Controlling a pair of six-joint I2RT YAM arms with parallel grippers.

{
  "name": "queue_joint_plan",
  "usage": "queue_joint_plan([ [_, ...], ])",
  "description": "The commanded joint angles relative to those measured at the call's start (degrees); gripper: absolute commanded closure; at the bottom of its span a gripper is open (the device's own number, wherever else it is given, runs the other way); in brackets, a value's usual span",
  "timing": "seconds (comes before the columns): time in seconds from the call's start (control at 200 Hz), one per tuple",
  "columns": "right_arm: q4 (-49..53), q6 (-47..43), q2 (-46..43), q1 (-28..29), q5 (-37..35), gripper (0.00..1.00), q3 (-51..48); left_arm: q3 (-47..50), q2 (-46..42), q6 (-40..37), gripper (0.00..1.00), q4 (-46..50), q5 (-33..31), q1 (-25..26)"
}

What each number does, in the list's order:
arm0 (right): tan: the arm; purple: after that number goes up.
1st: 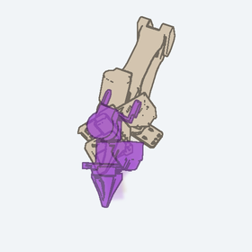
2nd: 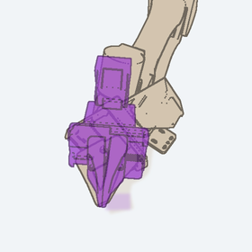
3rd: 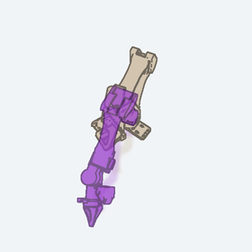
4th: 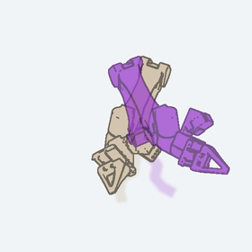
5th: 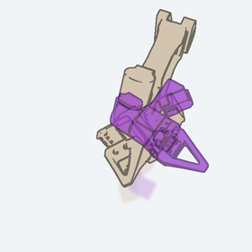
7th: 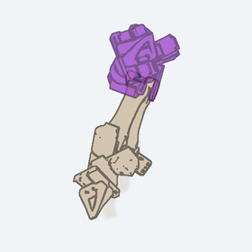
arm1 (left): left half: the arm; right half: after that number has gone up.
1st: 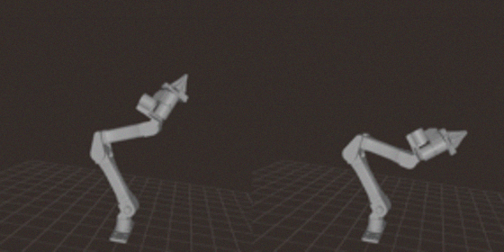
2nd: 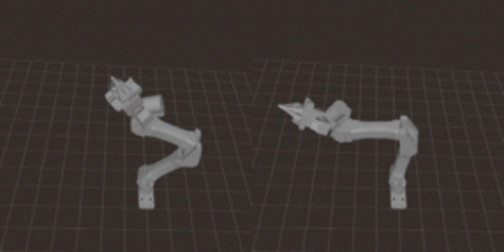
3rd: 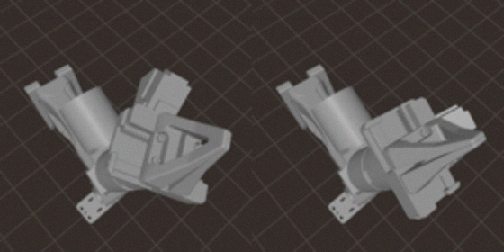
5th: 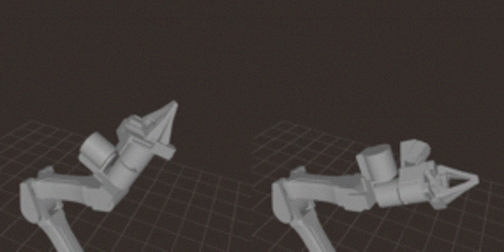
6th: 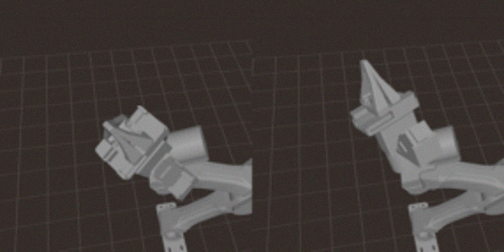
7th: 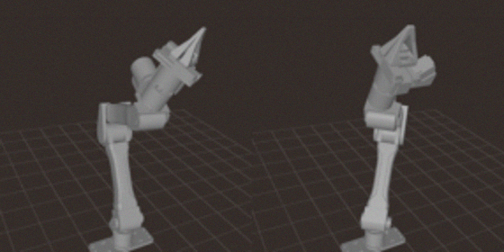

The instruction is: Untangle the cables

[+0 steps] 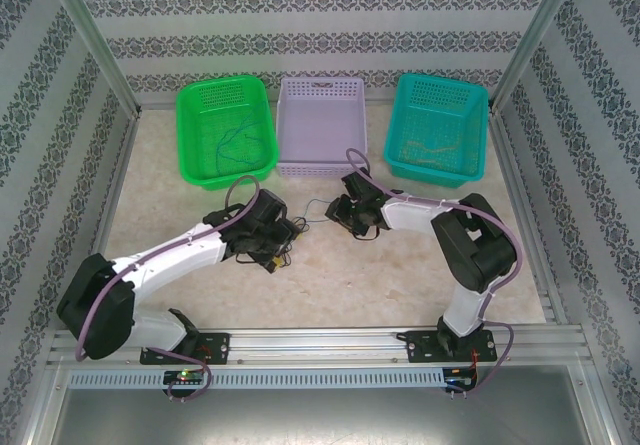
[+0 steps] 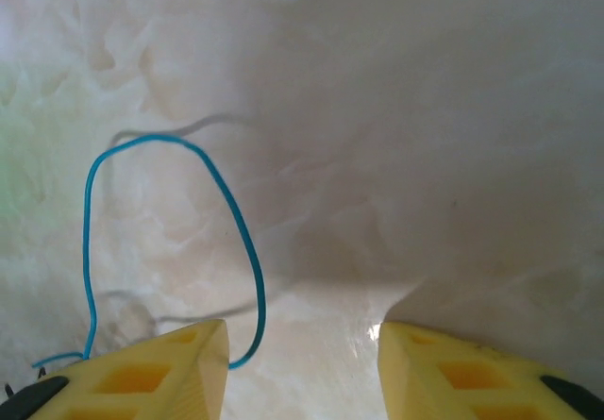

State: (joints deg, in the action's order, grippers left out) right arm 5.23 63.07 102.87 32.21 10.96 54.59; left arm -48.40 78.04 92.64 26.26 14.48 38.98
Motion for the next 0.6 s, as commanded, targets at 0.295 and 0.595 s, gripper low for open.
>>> queue_joint_plan([
  [0.295, -13.38, 4.98, 8.11, -0.04, -0.23, 0.91, 2.38, 3.76, 5.35, 5.40, 0.34, -4.23, -4.84, -0.90],
  [0.595, -7.54, -2.04, -3.02, -2.18, -5.15, 1.00, -0.54, 4.09, 2.79, -6.70, 0.82, 6.14, -13.93, -5.19],
])
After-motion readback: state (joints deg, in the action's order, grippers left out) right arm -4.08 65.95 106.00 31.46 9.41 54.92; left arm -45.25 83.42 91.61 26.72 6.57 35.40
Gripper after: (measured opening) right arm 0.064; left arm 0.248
